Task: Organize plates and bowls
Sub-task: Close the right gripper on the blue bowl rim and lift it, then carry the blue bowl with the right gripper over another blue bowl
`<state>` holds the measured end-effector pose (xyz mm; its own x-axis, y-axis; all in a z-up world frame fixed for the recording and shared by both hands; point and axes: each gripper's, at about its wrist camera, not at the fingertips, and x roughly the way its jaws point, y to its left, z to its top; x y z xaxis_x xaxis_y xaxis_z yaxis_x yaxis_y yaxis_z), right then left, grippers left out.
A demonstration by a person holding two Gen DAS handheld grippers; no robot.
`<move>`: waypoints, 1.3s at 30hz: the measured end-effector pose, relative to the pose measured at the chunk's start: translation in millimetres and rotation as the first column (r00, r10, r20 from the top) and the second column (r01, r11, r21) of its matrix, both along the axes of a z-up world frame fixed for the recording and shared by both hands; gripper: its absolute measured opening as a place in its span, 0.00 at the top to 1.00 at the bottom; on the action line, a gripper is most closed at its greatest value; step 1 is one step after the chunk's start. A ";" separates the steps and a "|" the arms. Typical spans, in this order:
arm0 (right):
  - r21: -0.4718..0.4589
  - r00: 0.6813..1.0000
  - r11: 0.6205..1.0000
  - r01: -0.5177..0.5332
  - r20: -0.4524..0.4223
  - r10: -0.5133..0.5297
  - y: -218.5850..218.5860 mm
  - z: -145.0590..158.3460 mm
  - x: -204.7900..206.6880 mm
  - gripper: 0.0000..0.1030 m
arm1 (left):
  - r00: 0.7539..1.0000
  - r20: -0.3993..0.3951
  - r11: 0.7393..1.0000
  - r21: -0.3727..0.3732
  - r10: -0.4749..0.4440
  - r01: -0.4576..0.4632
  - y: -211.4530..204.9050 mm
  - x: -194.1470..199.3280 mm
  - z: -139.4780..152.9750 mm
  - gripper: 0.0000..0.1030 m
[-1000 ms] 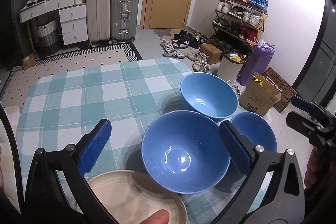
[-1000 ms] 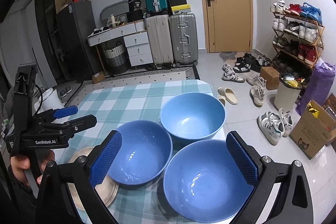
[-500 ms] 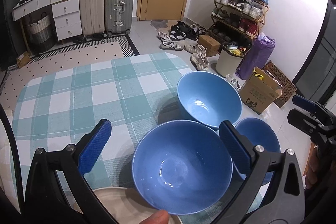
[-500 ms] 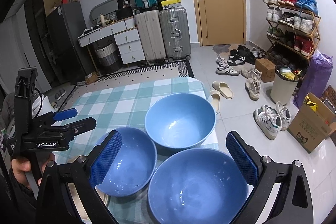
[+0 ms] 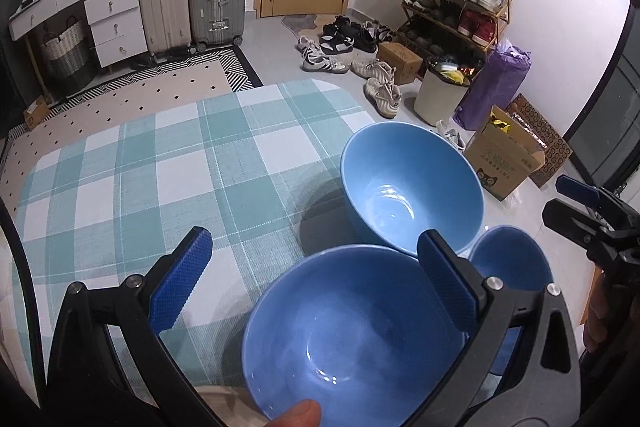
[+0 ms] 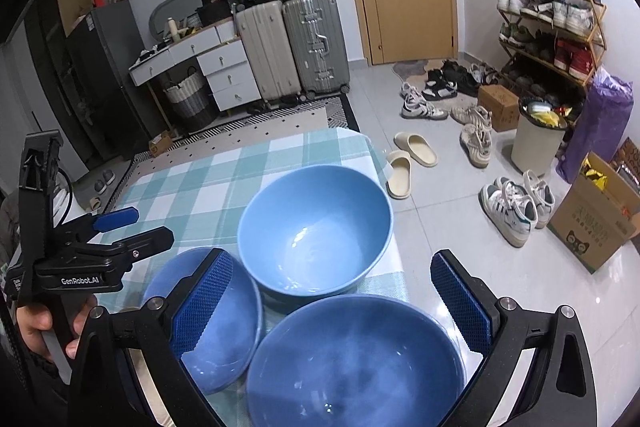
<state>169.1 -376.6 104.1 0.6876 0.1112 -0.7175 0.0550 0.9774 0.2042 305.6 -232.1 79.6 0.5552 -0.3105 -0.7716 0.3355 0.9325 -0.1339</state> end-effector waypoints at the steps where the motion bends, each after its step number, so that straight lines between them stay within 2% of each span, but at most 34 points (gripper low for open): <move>1: 0.001 1.000 1.000 0.001 -0.003 -0.001 -1.7 -1.1 2.4 0.01 | 1.000 -0.002 1.000 0.004 0.001 -0.001 -1.4 3.6 -2.3 0.01; 16: -0.005 0.994 0.999 0.038 -0.099 -0.038 -24.2 -39.0 44.5 0.02 | 0.997 -0.070 1.000 0.028 -0.007 0.009 -29.8 53.6 -36.9 0.01; 25: -0.001 0.991 1.000 0.016 -0.137 -0.016 -23.0 -55.4 69.6 0.03 | 0.994 -0.112 0.998 0.055 -0.011 0.017 -48.7 74.7 -58.1 0.01; 28: 0.018 0.988 1.000 0.003 -0.153 0.000 -22.1 -61.1 75.7 0.13 | 0.992 -0.124 0.998 0.065 -0.005 0.013 -51.4 80.1 -64.6 0.01; 30: 0.033 0.985 0.999 -0.004 -0.170 0.010 -22.0 -67.0 80.1 0.23 | 0.991 -0.132 0.998 0.069 -0.005 0.014 -52.9 82.4 -68.4 0.01; 33: 0.044 0.982 0.999 -0.015 -0.188 0.023 -20.4 -74.3 84.5 0.30 | 0.990 -0.141 0.997 0.074 -0.008 0.019 -55.8 85.8 -72.9 0.02; 36: 0.049 0.980 0.998 -0.025 -0.195 0.034 -19.3 -79.4 87.1 0.36 | 0.990 -0.140 0.998 0.066 -0.015 0.024 -57.5 86.0 -74.4 0.07; 39: 0.050 0.981 0.998 -0.031 -0.190 0.040 -18.4 -81.5 87.3 0.41 | 0.990 -0.136 0.997 0.056 -0.036 0.043 -59.9 84.6 -75.3 0.21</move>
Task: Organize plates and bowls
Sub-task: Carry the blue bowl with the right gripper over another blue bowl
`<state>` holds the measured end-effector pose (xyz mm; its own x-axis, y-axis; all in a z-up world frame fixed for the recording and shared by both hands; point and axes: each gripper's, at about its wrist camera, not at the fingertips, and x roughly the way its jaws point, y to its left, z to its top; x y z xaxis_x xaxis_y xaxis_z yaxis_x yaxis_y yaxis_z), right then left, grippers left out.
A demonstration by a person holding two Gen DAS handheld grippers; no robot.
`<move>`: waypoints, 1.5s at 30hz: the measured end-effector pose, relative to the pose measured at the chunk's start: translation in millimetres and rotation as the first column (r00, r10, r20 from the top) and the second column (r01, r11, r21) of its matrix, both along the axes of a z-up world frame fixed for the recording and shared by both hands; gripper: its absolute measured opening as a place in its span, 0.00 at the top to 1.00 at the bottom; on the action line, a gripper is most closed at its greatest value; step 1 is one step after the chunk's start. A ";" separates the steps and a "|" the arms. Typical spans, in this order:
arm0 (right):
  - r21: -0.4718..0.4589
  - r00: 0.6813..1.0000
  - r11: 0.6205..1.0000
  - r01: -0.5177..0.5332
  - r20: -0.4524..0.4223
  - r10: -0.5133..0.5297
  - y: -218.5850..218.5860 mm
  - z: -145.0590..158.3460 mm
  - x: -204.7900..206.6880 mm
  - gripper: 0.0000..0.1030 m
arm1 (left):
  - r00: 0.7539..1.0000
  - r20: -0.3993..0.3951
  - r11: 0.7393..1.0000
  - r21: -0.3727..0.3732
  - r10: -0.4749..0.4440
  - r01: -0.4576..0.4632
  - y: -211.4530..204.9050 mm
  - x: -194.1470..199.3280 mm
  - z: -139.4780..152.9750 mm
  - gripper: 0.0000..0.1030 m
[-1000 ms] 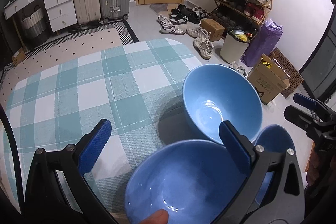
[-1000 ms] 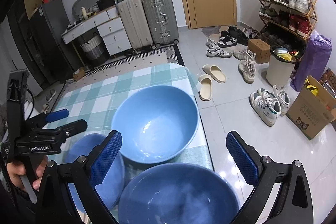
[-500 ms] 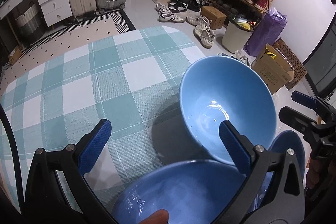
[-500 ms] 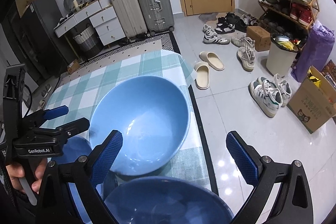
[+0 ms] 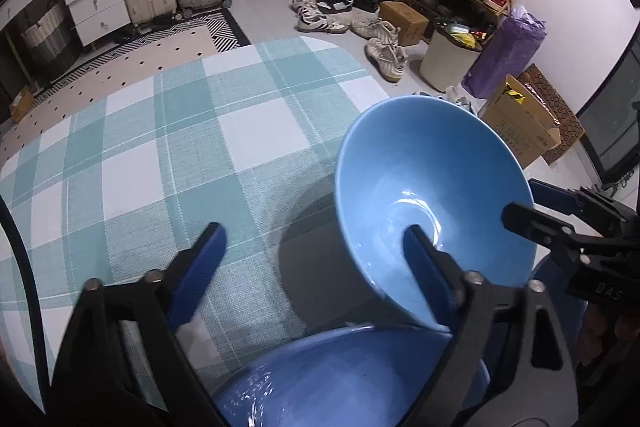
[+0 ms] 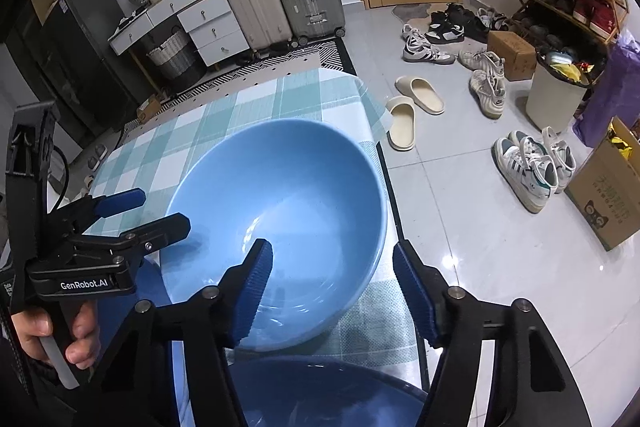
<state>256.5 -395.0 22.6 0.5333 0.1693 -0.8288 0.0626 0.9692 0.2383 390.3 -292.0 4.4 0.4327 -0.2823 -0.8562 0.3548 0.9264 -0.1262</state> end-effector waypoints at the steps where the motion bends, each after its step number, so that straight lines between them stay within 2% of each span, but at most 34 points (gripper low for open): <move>1: 0.000 1.000 1.000 0.002 0.002 -0.002 -0.2 0.0 0.5 0.42 | 1.000 0.003 1.000 0.001 -0.004 0.004 -1.0 -1.0 0.0 0.27; 6: -0.023 1.000 1.000 0.010 0.006 -0.010 -0.2 -0.7 0.0 0.54 | 0.999 -0.001 0.999 -0.013 -0.032 0.032 -5.8 -5.4 -0.3 0.54; 8: -0.038 1.000 0.999 0.019 0.011 -0.018 -0.8 -0.7 -0.4 0.59 | 0.999 -0.009 0.999 -0.020 -0.047 0.047 -8.6 -6.8 -1.3 0.71; 11: -0.051 1.000 0.998 0.029 0.010 -0.028 -3.7 -1.7 -0.8 0.68 | 0.997 -0.010 0.997 -0.035 -0.070 0.070 -12.1 -10.6 -1.3 0.84; 15: -0.068 1.000 0.997 0.026 0.013 -0.025 -4.0 -2.0 -2.2 0.74 | 0.997 0.009 0.997 -0.020 -0.076 0.076 -16.5 -14.8 0.8 0.85; 19: -0.082 1.000 0.996 0.023 0.019 -0.022 -2.4 -2.8 -3.6 0.74 | 0.998 0.009 0.997 -0.031 -0.069 0.069 -15.8 -15.5 2.4 0.85; 25: -0.049 0.999 0.998 0.029 0.024 -0.028 -2.9 -0.6 -4.1 0.74 | 0.998 0.029 0.998 -0.039 -0.057 0.058 -13.6 -16.5 8.4 0.85; 45: -0.055 0.992 0.997 0.053 0.117 -0.046 -4.1 36.5 -24.3 0.74 | 0.992 0.109 0.996 -0.054 -0.061 0.067 -15.0 -39.5 48.6 0.85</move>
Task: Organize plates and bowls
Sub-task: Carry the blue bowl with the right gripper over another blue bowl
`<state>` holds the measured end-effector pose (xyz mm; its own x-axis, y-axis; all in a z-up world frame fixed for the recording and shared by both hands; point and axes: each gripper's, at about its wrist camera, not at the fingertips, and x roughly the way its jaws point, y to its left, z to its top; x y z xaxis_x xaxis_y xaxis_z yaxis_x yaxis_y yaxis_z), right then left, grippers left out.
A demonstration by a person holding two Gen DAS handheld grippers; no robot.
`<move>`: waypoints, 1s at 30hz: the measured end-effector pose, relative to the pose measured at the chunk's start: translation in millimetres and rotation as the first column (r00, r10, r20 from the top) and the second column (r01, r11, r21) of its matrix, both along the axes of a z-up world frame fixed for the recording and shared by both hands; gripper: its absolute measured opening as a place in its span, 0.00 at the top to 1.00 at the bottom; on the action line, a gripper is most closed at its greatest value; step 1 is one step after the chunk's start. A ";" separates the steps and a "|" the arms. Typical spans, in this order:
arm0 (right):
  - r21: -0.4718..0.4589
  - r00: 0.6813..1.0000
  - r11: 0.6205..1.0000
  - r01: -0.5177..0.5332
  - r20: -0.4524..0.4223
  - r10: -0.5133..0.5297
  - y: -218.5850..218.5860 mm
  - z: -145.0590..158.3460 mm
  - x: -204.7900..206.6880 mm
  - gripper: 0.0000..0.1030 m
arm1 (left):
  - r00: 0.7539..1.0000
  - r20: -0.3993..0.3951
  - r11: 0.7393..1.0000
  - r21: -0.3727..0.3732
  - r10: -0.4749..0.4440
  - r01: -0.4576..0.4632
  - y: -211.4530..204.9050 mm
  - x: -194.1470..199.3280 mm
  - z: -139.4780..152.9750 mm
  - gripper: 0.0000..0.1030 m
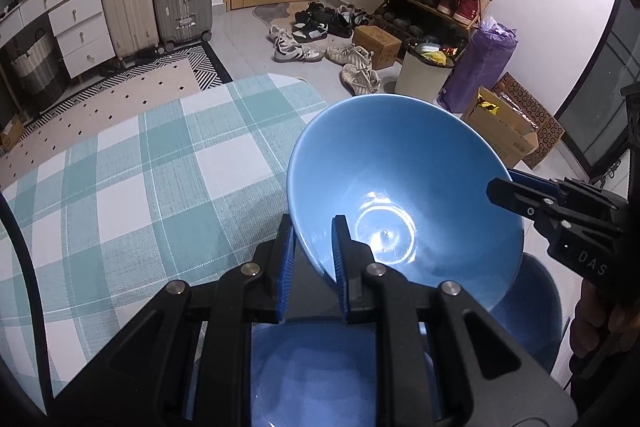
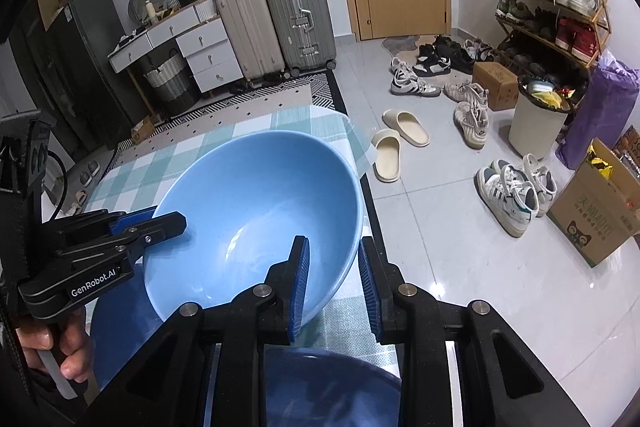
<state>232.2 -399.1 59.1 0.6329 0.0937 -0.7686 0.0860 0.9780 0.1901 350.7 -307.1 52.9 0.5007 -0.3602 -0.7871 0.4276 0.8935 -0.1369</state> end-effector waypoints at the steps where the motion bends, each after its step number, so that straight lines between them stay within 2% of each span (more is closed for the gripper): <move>1: 0.001 1.000 1.000 0.000 0.004 0.000 -0.1 2.2 -1.2 0.74 | 1.000 0.006 1.000 -0.002 0.001 -0.001 0.6 -2.2 3.5 0.85; 16: 0.007 0.997 1.000 -0.006 0.073 0.006 8.1 37.6 -23.9 0.74 | 0.998 0.067 1.000 -0.030 0.010 -0.008 12.4 -36.8 46.9 0.85; 30: -0.010 0.992 0.999 -0.038 0.124 0.039 37.3 66.3 -50.6 0.74 | 0.994 0.098 0.998 -0.056 0.041 -0.036 39.2 -79.4 80.9 0.85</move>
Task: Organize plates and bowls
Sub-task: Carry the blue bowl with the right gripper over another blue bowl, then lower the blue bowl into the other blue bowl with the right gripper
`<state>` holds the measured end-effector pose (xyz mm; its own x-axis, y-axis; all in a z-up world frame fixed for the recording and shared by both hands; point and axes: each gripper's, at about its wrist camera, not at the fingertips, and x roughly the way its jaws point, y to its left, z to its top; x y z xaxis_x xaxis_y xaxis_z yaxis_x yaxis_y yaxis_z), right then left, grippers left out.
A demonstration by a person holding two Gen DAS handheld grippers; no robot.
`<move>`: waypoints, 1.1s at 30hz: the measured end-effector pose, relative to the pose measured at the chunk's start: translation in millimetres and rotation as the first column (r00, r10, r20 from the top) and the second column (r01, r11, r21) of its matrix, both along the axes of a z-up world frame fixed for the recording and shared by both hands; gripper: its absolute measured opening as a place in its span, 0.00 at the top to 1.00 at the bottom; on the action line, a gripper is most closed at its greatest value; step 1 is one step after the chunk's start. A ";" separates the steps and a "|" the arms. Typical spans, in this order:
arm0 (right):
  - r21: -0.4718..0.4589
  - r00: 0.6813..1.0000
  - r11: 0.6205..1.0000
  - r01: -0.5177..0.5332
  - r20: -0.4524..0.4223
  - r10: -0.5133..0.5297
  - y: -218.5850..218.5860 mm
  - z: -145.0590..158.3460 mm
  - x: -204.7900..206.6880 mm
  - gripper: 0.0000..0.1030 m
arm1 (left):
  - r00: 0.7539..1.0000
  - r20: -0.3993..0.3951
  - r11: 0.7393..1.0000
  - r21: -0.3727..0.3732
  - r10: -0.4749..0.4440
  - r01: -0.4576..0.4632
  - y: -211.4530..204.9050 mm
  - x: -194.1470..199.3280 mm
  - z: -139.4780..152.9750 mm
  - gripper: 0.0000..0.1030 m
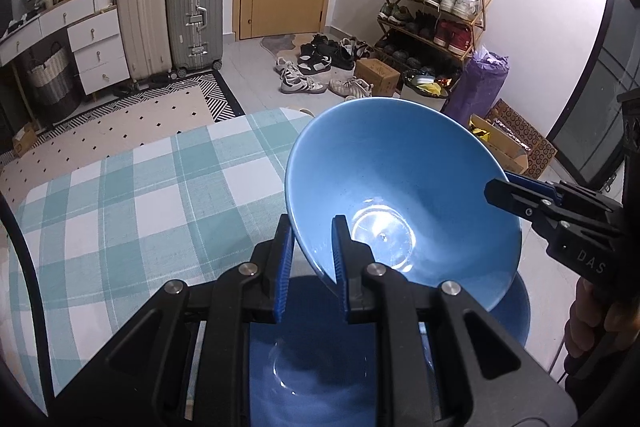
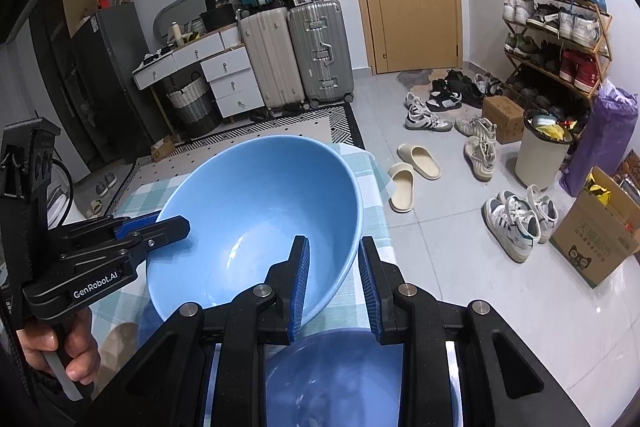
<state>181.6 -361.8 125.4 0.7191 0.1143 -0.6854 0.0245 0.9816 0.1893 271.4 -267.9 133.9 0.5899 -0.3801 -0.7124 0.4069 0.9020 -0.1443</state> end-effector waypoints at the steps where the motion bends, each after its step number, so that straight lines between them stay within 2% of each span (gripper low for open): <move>1: -0.002 1.000 1.000 -0.001 0.003 0.001 1.0 0.6 -1.0 0.74 | 1.000 0.002 1.000 -0.006 0.002 -0.002 3.4 -3.8 1.6 0.85; 6: -0.005 1.000 1.000 -0.015 0.018 0.015 13.2 6.5 -11.6 0.74 | 1.000 0.013 0.999 -0.030 0.017 -0.016 18.0 -19.7 6.4 0.85; 16: -0.012 0.999 0.999 -0.037 0.033 0.038 35.2 10.2 -26.8 0.74 | 0.999 0.028 0.999 -0.032 0.045 -0.044 42.8 -47.8 11.2 0.85; 33: -0.023 0.997 0.997 -0.078 0.017 0.078 60.1 -7.3 -47.8 0.74 | 0.996 0.043 0.996 -0.034 0.084 -0.083 67.2 -81.6 4.4 0.85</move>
<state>133.8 -301.7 118.1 0.7208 0.1548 -0.6757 -0.0553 0.9845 0.1666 189.8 -200.6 138.2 0.6515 -0.3505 -0.6728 0.3370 0.9283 -0.1573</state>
